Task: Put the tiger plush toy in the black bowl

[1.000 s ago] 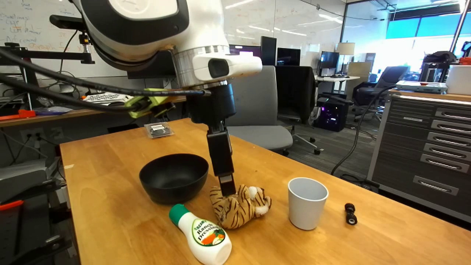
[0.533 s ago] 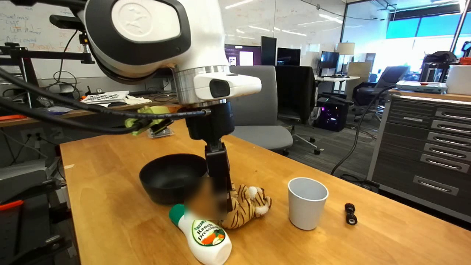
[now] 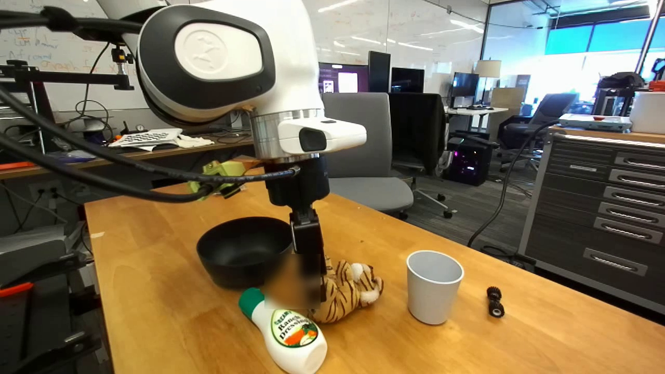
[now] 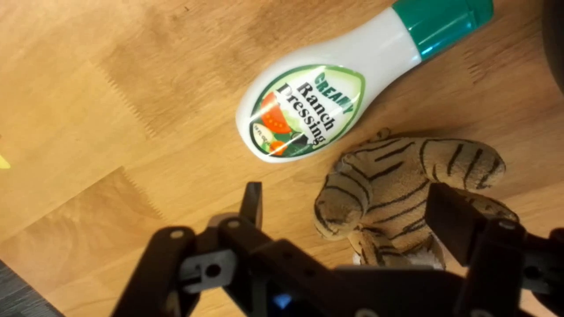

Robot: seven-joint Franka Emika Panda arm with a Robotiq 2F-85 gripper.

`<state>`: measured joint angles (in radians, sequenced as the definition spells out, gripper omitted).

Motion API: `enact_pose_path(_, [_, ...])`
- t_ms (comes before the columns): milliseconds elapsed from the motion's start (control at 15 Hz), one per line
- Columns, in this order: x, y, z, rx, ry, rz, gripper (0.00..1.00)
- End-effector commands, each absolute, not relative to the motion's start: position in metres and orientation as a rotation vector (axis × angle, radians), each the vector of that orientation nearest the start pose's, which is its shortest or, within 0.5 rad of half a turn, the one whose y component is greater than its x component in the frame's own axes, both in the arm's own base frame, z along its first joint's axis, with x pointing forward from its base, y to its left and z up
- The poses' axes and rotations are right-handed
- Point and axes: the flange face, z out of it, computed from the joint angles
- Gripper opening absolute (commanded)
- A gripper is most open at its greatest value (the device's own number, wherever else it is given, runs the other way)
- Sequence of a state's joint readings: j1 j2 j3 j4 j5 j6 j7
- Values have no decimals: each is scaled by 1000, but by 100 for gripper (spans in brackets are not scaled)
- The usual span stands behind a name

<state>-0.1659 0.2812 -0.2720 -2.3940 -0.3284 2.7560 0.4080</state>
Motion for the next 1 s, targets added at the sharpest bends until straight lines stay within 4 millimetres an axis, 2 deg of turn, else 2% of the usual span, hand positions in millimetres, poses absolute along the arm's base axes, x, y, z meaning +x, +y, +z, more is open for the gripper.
enact_pose_path(0, [478, -205, 212, -3223, 868, -150, 68])
enact_pose_path(533, [486, -205, 221, -3190, 875, -173, 7])
enact_pose_path(733, [486, -205, 223, -3187, 875, -173, 0])
enact_pose_path(933, [484, -203, 225, -3188, 868, -149, 1])
